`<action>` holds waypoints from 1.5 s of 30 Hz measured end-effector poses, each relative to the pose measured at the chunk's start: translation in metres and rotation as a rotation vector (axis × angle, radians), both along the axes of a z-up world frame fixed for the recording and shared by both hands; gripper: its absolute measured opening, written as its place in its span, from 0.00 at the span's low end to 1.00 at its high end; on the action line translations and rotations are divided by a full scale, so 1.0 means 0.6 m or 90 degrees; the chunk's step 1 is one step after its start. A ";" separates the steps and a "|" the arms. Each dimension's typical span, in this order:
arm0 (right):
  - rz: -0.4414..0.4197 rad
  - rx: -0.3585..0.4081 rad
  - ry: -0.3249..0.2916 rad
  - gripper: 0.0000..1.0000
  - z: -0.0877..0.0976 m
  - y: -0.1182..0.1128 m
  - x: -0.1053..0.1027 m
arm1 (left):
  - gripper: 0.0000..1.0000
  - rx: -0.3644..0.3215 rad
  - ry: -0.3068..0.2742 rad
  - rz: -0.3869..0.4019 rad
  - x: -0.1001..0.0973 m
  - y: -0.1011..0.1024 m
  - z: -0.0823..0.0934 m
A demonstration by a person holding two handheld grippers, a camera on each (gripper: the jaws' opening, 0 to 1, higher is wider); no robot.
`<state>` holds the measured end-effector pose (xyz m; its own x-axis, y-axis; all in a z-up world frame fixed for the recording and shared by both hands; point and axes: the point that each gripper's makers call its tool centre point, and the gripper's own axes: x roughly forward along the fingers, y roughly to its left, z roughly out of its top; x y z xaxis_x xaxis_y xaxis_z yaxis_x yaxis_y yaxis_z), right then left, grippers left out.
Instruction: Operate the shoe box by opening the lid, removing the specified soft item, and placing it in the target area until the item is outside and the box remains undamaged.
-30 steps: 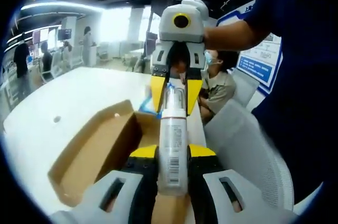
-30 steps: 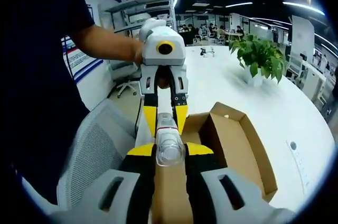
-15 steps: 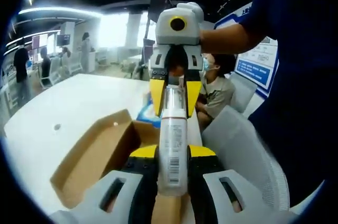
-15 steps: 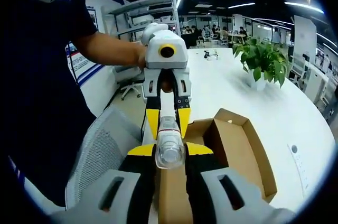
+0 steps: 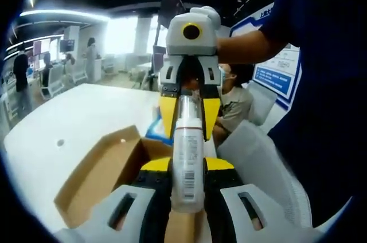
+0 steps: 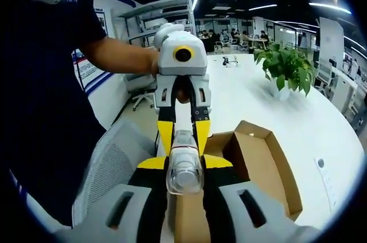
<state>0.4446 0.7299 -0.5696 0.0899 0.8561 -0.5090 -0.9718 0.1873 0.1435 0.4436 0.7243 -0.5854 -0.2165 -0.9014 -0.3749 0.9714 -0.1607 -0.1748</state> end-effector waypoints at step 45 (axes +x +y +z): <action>-0.053 -0.173 -0.033 0.19 -0.060 -0.075 0.035 | 0.26 0.060 -0.014 0.276 0.072 0.090 -0.055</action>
